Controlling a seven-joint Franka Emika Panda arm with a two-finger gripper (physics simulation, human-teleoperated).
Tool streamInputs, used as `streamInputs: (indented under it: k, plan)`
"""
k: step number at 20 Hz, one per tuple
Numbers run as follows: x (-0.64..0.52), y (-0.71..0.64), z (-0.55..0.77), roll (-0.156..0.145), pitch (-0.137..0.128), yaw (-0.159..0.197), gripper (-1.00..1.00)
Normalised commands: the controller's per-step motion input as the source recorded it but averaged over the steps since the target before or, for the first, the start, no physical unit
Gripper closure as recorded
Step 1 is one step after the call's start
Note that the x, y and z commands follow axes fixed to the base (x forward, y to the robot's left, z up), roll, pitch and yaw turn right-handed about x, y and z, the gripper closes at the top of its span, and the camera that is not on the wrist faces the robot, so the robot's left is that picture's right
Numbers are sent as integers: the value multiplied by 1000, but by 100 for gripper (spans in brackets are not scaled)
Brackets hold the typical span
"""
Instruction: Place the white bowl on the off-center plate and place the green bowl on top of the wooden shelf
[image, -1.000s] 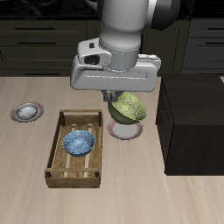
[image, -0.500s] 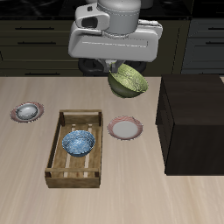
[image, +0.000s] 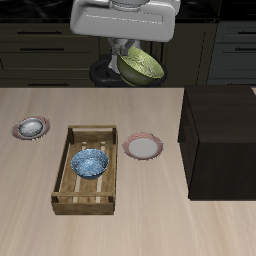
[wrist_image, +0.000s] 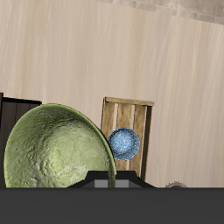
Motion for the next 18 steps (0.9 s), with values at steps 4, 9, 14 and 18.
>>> streamInputs:
  k: [4, 9, 14, 18]
  plan:
    - [-193, -25, 194, 2, -27, 0, 100]
    - [-328, -81, 293, -9, -38, -4, 100]
    - [-177, -41, 129, -17, -29, 6, 100]
    - [-145, 238, 43, 26, -13, 24, 100]
